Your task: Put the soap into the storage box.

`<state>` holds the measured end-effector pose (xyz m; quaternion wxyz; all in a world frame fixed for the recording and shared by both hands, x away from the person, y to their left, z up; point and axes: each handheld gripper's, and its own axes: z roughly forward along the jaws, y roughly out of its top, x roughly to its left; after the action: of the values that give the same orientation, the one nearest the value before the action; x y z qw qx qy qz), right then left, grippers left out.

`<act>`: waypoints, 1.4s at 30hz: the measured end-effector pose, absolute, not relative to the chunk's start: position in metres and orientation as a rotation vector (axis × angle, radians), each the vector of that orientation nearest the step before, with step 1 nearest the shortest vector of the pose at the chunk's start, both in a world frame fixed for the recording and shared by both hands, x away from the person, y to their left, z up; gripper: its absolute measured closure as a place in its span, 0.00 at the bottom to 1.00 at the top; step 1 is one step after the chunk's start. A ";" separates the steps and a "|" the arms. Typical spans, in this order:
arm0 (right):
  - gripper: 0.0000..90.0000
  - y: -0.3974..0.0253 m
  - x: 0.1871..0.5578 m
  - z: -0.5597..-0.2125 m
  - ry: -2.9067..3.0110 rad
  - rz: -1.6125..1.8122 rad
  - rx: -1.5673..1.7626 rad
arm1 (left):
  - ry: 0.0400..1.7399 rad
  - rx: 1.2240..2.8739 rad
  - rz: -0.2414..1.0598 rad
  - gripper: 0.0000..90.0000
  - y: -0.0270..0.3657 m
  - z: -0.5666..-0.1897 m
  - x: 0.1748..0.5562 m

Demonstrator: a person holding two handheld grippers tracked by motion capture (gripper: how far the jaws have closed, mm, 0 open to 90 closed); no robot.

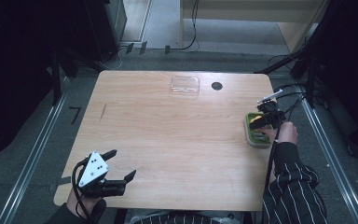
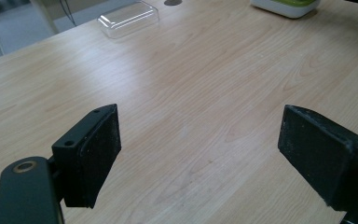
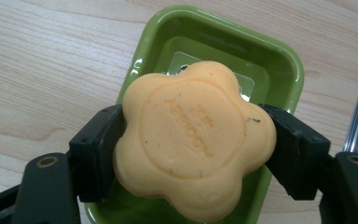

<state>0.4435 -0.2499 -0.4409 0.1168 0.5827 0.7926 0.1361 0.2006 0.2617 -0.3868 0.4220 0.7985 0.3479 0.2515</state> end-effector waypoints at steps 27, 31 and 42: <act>0.30 -0.250 0.447 -0.445 2.339 0.388 1.642 | 0.872 2.002 0.631 0.15 0.261 -0.387 0.201; 0.30 -0.249 0.448 -0.447 2.346 0.377 1.652 | 0.872 2.003 0.630 0.15 0.261 -0.387 0.201; 0.30 -0.250 0.448 -0.449 2.353 0.380 1.644 | 0.871 2.001 0.631 0.15 0.261 -0.387 0.200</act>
<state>0.4483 -0.2504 -0.4494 0.1230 0.5635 0.8064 0.1303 0.2003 0.2615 -0.3867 0.4213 0.7988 0.3478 0.2519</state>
